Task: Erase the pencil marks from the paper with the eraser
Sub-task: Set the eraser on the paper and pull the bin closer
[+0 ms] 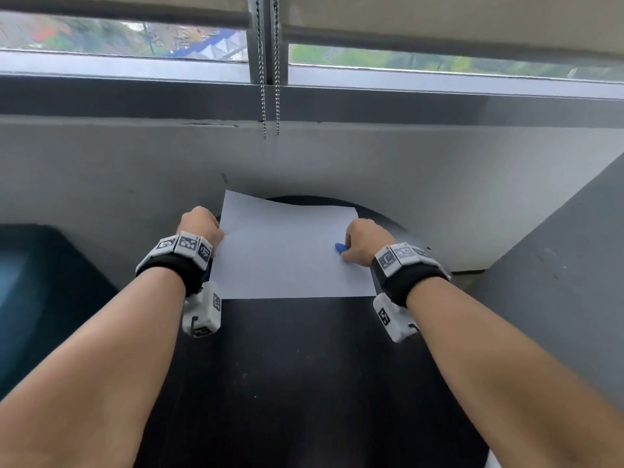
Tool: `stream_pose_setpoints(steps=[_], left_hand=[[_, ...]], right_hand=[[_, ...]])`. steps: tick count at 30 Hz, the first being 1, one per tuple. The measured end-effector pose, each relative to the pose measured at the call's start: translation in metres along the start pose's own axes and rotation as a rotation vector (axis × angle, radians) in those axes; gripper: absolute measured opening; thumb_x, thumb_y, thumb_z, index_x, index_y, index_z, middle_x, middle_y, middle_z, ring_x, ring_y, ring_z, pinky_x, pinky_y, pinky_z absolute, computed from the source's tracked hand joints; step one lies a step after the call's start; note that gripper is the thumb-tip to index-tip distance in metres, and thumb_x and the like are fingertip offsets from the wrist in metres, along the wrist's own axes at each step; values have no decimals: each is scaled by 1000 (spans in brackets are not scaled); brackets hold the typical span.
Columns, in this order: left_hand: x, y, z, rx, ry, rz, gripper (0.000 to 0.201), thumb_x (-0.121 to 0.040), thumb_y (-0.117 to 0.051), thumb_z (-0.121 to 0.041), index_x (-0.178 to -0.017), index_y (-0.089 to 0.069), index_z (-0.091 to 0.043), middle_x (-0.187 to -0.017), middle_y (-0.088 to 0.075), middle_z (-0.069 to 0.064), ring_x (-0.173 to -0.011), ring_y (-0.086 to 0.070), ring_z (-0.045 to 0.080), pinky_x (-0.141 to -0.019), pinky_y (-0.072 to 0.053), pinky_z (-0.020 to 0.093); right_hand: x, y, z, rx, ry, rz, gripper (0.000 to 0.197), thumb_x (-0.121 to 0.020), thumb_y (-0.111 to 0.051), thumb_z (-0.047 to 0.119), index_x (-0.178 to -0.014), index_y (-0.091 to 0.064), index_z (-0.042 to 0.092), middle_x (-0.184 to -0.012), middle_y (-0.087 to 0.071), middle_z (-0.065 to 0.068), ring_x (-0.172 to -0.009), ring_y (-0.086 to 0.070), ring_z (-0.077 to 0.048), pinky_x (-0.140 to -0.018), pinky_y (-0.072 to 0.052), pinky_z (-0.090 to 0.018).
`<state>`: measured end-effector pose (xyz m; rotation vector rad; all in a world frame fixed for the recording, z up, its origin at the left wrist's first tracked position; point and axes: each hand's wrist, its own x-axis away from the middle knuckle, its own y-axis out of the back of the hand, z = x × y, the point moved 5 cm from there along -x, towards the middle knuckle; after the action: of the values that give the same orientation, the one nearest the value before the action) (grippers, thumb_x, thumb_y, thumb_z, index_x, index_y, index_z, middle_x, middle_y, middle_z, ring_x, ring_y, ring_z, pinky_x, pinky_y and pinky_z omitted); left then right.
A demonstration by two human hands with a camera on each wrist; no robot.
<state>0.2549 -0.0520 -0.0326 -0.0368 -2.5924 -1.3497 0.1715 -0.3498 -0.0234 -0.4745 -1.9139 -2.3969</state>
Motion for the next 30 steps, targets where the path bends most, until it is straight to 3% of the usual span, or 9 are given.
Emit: stream_pose_setpoints(steps=[5,8,12,16,19,22,24,28,30], left_hand=[[13,8,8,3,17,28,4,-85,-62,-3,-84,-66,-3,-80,-70,23,-70,-72,39,-70,-62,47],[30,18,22,-144,-24,114,24,-92,-64,-31,-91,-64,-7,-89,-70,16,-71,-69,32,-76,-60,40],[76,17,60,-498,-116,187,59,-97,-42,-60,-116,-56,-5,-130,-49,17,-121,-48,37,-102,-41,45],[136,3,102,-560,-61,269,83,-98,-23,-64,-154,-12,-4,-164,1,13,-152,3,28,-120,-12,50],[170,-14,102,-561,-58,374,97,-92,-13,-72,-154,18,-4,-160,30,12,-148,27,24,-121,6,51],[198,-33,79,-559,-154,447,134,-50,21,-95,-149,27,-4,-150,42,11,-141,37,25,-117,17,49],[214,-52,61,-567,-257,508,149,-30,32,-94,-149,28,-6,-144,46,10,-137,41,23,-115,20,49],[253,-82,22,-527,-534,675,134,-45,23,-94,-152,25,-12,-155,39,4,-137,41,14,-117,22,42],[251,-76,21,-482,-537,631,130,-50,21,-94,-151,26,-13,-155,39,1,-139,39,13,-117,21,36]], right_hand=[[1,1,-1,2,13,1,33,-86,-65,32,-91,-65,0,-100,-66,-13,-87,-62,-31,-69,-50,-32],[15,6,-1,7,50,-5,43,-87,-63,38,-107,-64,0,-114,-62,-12,-103,-60,-30,-86,-52,-38],[59,4,-20,-27,89,-63,46,-92,-56,44,-122,-55,10,-124,-50,-8,-114,-51,-26,-94,-42,-36],[114,-24,-61,7,51,-27,46,-94,-52,47,-124,-51,13,-127,-50,-6,-118,-50,-25,-98,-44,-38],[147,-42,-90,26,15,-47,53,-96,-47,47,-137,-44,13,-143,-40,-6,-132,-42,-24,-108,-37,-37],[167,-58,-108,-14,-3,-41,54,-101,-40,37,-147,-32,10,-158,-24,-5,-147,-22,-20,-119,-24,-35],[173,-68,-112,2,-3,-28,54,-103,-34,32,-152,-22,11,-162,-11,-2,-150,-12,-20,-120,-19,-36],[176,-75,-114,4,-4,-56,55,-105,-24,31,-155,-9,15,-164,3,0,-151,-1,-18,-120,-9,-34],[178,-75,-116,27,17,-80,59,-102,-12,42,-155,-8,16,-164,3,1,-151,0,-16,-120,-7,-32]])
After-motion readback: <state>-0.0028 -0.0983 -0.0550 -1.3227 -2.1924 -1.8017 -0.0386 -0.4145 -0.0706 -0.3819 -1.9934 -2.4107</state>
